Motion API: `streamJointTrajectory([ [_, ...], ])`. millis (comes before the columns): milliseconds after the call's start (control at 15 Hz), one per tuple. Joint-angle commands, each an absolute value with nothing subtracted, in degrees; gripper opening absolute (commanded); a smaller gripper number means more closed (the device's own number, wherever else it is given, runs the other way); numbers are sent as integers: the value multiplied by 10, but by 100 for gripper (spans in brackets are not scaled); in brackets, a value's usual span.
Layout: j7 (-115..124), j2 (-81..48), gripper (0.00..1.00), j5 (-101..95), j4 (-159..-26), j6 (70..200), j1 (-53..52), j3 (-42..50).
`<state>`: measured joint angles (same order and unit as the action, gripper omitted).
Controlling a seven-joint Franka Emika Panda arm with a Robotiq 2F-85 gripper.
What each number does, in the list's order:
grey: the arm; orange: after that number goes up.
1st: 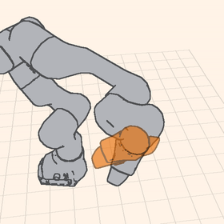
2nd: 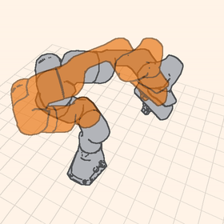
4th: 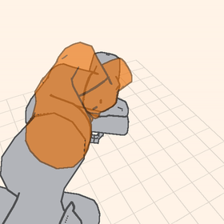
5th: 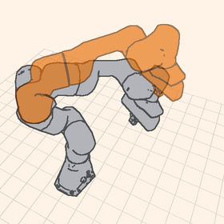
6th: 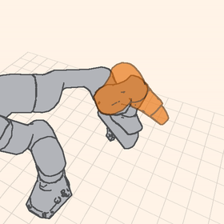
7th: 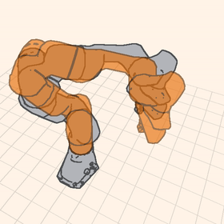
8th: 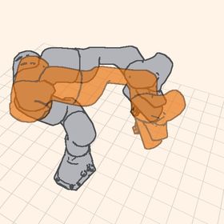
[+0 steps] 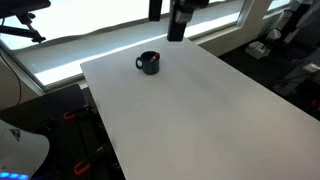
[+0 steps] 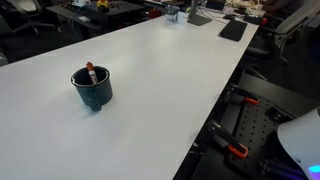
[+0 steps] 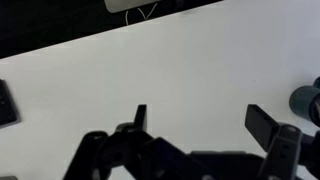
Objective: Remove the marker from the cup and put it on the table
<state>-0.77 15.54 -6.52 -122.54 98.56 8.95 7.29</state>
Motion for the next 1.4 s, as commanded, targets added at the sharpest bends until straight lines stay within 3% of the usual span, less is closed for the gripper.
streamJointTrajectory([
  [0,-7,155,100,-66,-1224,984,86,76],
  [800,-7,155,100,-66,-1224,984,86,76],
  [1333,-153,6,100,-56,-1031,927,71,76],
])
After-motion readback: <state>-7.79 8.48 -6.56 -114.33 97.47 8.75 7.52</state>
